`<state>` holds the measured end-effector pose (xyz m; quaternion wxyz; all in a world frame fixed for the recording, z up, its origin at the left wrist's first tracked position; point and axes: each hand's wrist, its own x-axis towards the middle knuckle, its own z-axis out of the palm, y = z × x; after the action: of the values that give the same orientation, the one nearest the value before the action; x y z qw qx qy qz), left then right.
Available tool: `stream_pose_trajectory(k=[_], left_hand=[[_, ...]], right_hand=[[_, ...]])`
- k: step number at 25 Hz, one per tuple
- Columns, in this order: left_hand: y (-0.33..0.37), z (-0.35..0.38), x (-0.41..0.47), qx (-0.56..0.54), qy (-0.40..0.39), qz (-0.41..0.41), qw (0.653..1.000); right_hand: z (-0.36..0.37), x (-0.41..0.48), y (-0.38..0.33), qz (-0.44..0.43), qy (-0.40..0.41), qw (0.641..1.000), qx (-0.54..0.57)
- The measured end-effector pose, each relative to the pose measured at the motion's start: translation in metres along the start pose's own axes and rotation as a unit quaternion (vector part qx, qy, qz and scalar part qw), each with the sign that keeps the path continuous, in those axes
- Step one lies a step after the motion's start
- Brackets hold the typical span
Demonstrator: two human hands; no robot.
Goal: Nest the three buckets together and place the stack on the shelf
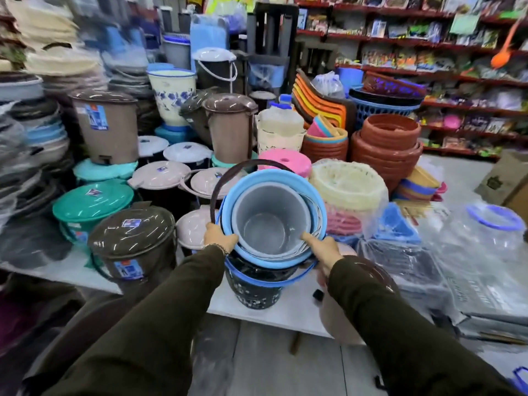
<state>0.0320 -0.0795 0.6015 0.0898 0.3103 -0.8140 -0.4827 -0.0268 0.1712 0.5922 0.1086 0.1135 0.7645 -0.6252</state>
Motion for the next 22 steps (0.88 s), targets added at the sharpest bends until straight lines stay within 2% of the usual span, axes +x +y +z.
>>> stream_pose_trajectory(k=[3,8,12,17,20,22], left_hand=[[-0.017,0.019,0.050,0.053,-0.037,-0.052,0.997],[-0.057,0.059,0.094,0.117,-0.110,-0.119,0.980],[-0.077,0.075,0.103,0.216,-0.155,-0.144,0.953],[-0.081,0.074,0.107,0.207,-0.192,-0.166,0.945],[-0.069,0.071,0.103,0.221,-0.155,-0.151,0.951],[-0.056,0.067,0.101,0.284,-0.111,-0.070,0.950]], right_hand=[[0.029,0.041,0.013,0.094,-0.006,0.995,0.015],[0.057,0.083,0.048,0.150,0.020,0.988,-0.017],[0.059,0.090,0.066,0.133,0.071,0.975,-0.162],[0.058,0.102,0.058,0.106,0.010,0.965,-0.238],[0.049,0.101,0.048,0.066,0.026,0.953,-0.295],[0.037,0.095,0.037,0.020,0.068,0.932,-0.355]])
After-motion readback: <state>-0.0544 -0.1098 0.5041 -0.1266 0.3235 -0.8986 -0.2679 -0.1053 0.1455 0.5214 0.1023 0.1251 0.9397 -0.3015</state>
